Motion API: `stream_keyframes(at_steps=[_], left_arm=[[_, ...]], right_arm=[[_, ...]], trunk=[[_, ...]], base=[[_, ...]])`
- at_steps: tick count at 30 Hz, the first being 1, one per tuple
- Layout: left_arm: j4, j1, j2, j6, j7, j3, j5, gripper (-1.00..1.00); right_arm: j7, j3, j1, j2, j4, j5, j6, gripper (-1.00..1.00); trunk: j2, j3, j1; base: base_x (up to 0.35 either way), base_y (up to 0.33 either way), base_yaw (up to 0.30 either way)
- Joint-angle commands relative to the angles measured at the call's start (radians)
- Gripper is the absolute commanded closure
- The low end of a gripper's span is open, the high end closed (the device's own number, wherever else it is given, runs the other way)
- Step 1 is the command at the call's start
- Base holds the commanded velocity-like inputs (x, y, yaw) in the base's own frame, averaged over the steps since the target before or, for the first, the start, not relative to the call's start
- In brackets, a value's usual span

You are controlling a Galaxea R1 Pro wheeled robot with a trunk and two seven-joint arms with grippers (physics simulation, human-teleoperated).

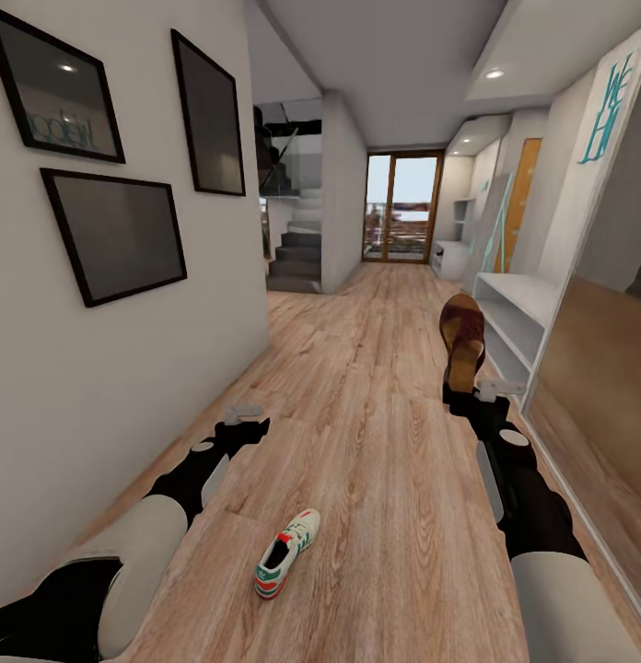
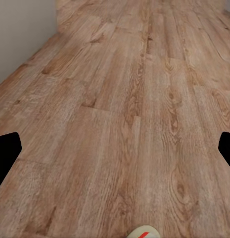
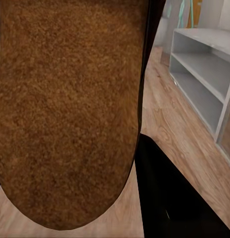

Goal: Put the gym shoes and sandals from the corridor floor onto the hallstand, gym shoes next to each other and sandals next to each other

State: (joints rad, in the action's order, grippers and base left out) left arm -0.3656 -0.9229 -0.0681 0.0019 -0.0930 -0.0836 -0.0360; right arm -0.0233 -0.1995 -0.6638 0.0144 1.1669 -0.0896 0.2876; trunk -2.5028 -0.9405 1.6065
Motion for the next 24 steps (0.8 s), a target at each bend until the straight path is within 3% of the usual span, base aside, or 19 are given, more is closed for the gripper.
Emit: stream_keyframes(at_steps=[1, 8, 12, 24], left_arm=[[0.000, -0.001, -0.001, 0.000, -0.007, -0.008, -0.004, -1.00], [0.000, -0.001, -0.001, 0.000, -0.007, -0.009, -0.004, -1.00], [0.001, -0.001, 0.000, -0.002, -0.008, -0.008, -0.004, -1.00], [0.022, -0.001, 0.003, -0.052, -0.008, -0.008, -0.005, -1.00]], right_arm=[[-0.001, 0.000, 0.000, 0.000, 0.002, -0.006, 0.008, 1.00], [-0.001, -0.003, 0.000, 0.001, 0.002, -0.004, 0.047, 1.00], [-0.001, -0.004, 0.000, 0.002, 0.002, -0.004, 0.096, 1.00], [-0.001, -0.005, 0.000, 0.002, 0.003, -0.004, 0.112, 1.00]], trunk=[[0.000, -0.001, 0.000], [0.000, -0.006, 0.000], [-0.001, -0.028, 0.002], [-0.004, -0.094, 0.007]], base=[[0.000, 0.000, 0.000], [0.000, 0.000, 0.000], [0.000, 0.000, 0.000], [0.000, 0.000, 0.000]])
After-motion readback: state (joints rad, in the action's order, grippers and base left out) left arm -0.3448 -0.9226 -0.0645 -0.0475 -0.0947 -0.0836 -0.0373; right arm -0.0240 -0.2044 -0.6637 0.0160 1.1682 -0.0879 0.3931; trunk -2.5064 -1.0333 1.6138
